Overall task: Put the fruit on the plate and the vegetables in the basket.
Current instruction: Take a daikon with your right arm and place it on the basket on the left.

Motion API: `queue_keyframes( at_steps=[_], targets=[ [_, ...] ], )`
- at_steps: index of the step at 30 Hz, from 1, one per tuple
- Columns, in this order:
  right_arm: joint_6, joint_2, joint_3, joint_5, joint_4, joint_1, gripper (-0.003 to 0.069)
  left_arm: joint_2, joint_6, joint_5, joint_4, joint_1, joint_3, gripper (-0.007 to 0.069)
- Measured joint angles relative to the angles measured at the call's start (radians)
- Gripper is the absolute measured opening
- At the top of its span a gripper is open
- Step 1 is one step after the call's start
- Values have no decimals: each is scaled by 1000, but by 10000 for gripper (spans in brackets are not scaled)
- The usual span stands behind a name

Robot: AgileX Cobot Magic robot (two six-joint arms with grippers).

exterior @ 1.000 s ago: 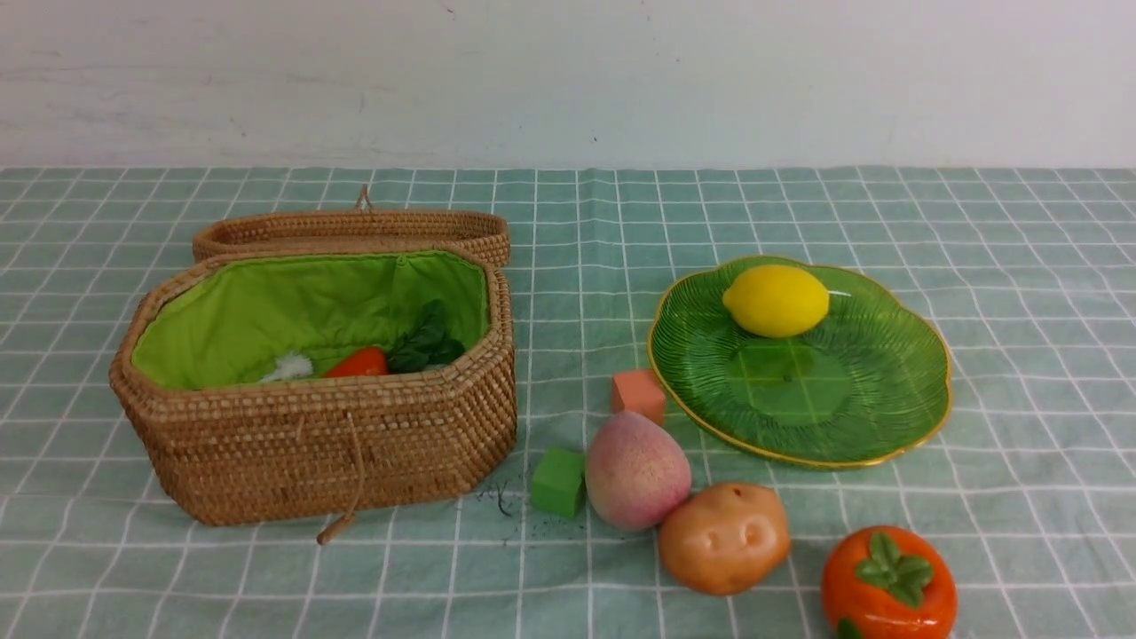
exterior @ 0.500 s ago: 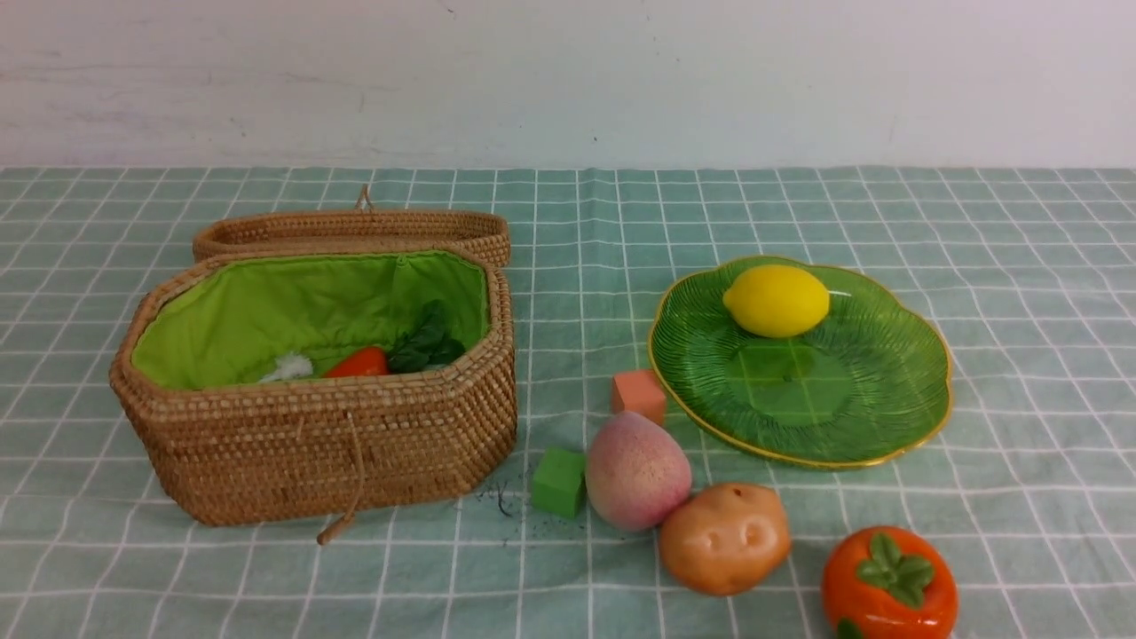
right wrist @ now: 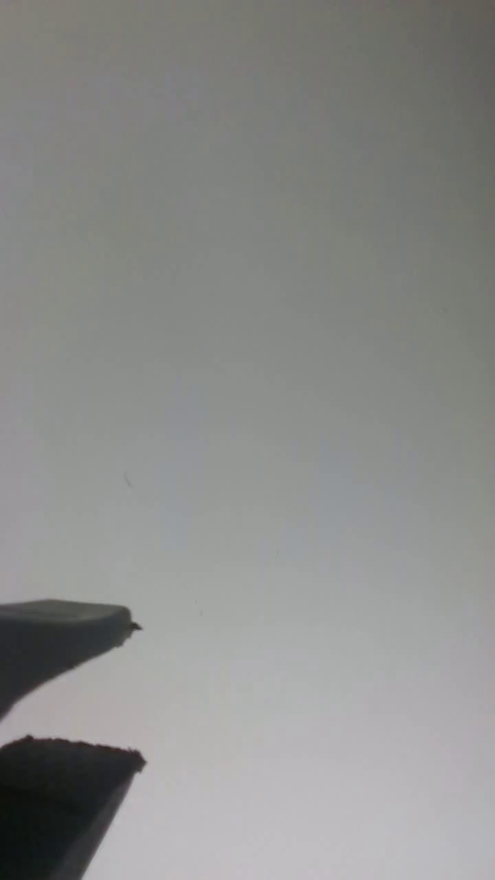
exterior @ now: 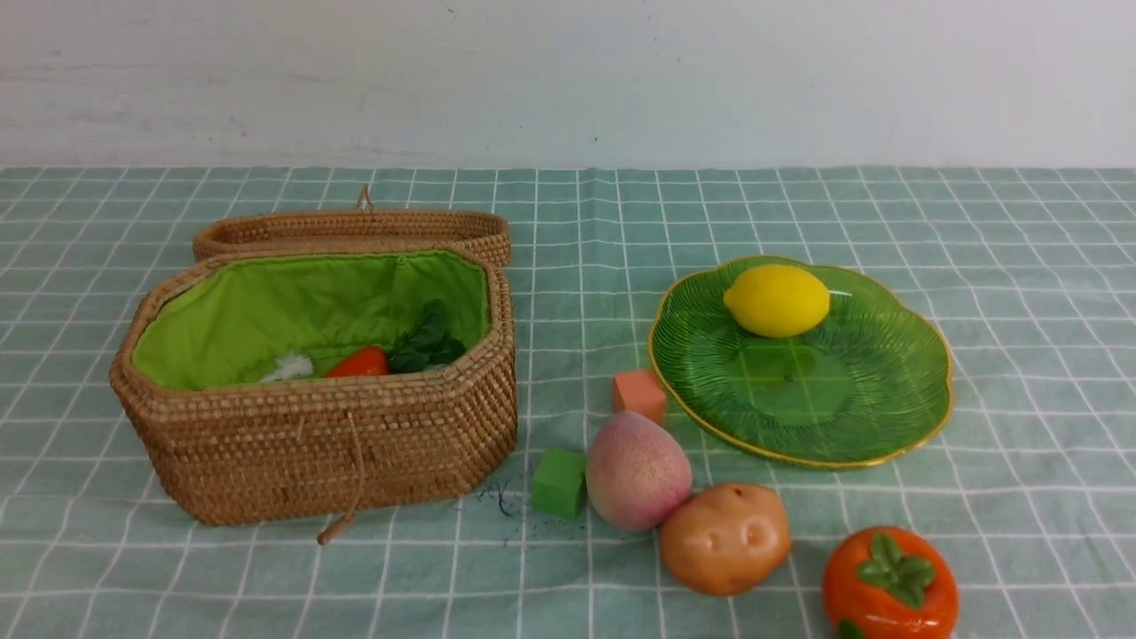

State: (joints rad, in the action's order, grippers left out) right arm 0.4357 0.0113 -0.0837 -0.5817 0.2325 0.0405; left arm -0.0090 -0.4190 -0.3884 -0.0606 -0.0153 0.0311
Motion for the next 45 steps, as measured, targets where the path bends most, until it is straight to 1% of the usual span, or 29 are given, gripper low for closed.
queue_keyframes(
  at_steps=[3, 4, 5, 6, 7, 8, 9, 10, 11, 12, 13, 16, 19, 22, 24, 25, 26, 28, 29, 30, 31, 32, 33, 37, 39, 40, 42, 44, 45],
  targets=[
    [123, -6, -175, 239, 11, 0, 241, 0, 0, 0, 0, 0, 0, 60],
    [128, -9, -190, 257, 12, 0, 241, 0, 0, 0, 0, 0, 0, 61],
    [161, -52, -328, 419, 29, 0, 241, 0, 0, 0, 0, 0, 0, 62],
    [164, -59, -344, 437, 29, 0, 241, 0, 0, 0, 0, 0, 0, 62],
    [175, -127, -466, 573, 52, 0, 241, 0, 0, 0, 0, 0, 0, 64],
    [178, -156, -509, 623, 64, 0, 241, 0, 0, 0, 0, 0, 0, 66],
    [178, -232, -601, 736, 75, 0, 241, 0, 0, 0, 0, 0, 0, 69],
    [178, -276, -647, 798, 82, 0, 241, 0, 0, 0, 0, 0, 0, 71],
    [167, -343, -702, 888, 95, 0, 241, 0, 0, 0, 0, 0, 0, 72],
    [163, -354, -710, 903, 101, 0, 241, 0, 0, 0, 0, 0, 0, 73],
    [115, -448, -757, 1020, 127, 0, 241, 0, 0, 0, 0, 0, 0, 75],
    [39, -580, -767, 1123, 162, 0, 241, 0, 0, 0, 0, 0, 0, 77],
    [18, -677, -742, 1145, 136, 0, 241, 0, 0, 0, 0, 0, 0, 80],
    [14, -757, -690, 1173, 13, 22, 241, 0, 0, 0, 0, 0, 0, 83],
    [4, -813, -640, 1181, -102, 65, 241, 0, 0, 0, 0, 0, 0, 84],
    [4, -818, -636, 1181, -114, 71, 241, 0, 0, 0, 0, 0, 0, 85],
    [-36, -851, -615, 1195, -198, 117, 241, 0, 0, 0, 0, 0, 0, 85],
    [-141, -907, -607, 1228, -312, 200, 241, 0, 0, 0, 0, 0, 0, 87],
    [-168, -918, -607, 1234, -321, 207, 241, 0, 0, 0, 0, 0, 0, 87],
    [-225, -942, -607, 1244, -361, 244, 241, 0, 0, 0, 0, 0, 0, 88],
    [-355, -994, -608, 1269, -424, 297, 241, 0, 0, 0, 0, 0, 0, 88],
    [-355, -999, -608, 1269, -431, 302, 241, 0, 0, 0, 0, 0, 0, 88],
    [-469, -1040, -620, 1299, -499, 347, 241, 0, 0, 0, 0, 0, 0, 88],
    [-640, -1121, -692, 1377, -618, 397, 247, 0, 0, 0, 0, 0, 0, 90],
    [-717, -1164, -745, 1425, -663, 416, 266, 0, 0, 0, 0, 0, 0, 91],
    [-778, -1197, -786, 1459, -675, 430, 290, 0, 0, 0, 0, 0, 0, 92],
    [-822, -1221, -812, 1480, -677, 442, 316, 0, 0, 0, 0, 0, 0, 92],
    [-950, -1284, -861, 1505, -661, 488, 419, 0, 0, 0, 0, 0, 0, 93],
    [-959, -1288, -863, 1505, -658, 493, 419, 0, 0, 0, 0, 0, 0, 94]
  ],
)
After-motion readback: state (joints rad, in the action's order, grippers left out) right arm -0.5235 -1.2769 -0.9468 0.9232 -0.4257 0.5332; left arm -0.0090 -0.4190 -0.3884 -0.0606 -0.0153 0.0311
